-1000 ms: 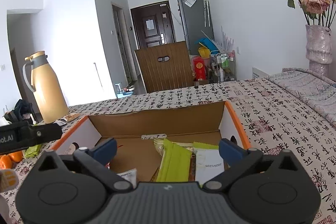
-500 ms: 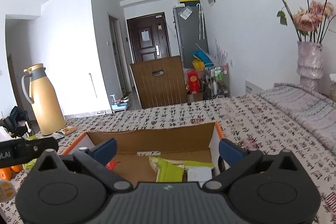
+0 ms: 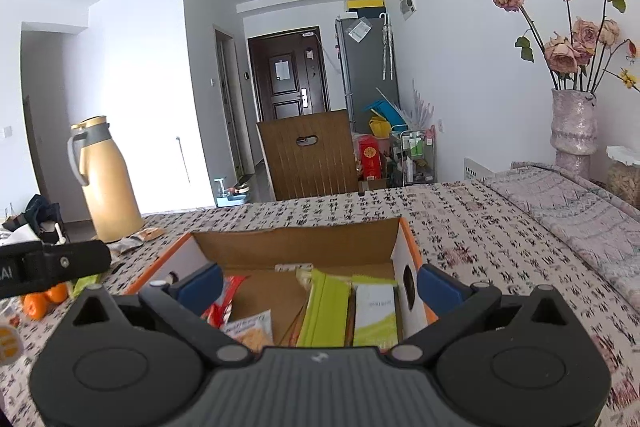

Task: Organize snacks
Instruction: 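Withdraw both tools from the box back toward the snack pile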

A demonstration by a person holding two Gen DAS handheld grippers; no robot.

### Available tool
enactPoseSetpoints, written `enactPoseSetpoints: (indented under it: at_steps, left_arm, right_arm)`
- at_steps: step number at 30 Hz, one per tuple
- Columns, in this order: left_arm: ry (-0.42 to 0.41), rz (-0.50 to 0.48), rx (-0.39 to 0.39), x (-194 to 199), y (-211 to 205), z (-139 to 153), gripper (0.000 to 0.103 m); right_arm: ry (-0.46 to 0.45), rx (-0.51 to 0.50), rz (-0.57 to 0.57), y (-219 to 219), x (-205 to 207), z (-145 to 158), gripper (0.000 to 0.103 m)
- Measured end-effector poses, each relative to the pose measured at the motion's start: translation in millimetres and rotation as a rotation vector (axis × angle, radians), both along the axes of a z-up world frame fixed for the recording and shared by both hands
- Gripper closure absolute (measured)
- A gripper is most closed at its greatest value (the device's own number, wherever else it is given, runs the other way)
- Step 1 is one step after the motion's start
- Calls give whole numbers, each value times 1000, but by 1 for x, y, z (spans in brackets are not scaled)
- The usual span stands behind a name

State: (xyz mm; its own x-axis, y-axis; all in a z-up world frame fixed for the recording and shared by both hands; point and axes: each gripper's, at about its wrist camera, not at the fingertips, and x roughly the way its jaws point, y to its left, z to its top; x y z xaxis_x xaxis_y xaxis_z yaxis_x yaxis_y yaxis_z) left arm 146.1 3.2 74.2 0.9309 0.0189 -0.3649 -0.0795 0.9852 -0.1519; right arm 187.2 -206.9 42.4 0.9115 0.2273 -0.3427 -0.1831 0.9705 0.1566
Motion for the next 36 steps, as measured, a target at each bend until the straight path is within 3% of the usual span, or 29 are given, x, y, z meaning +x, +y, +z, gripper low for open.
enactPoseSetpoints:
  at_steps: [22, 36]
  left_arm:
    - [58, -30, 51, -119, 14, -42, 0]
    - [88, -90, 65, -164, 48, -79, 0]
  right_arm:
    - [68, -61, 52, 18, -126, -36, 0]
    - [153, -121, 80, 51, -179, -69, 0]
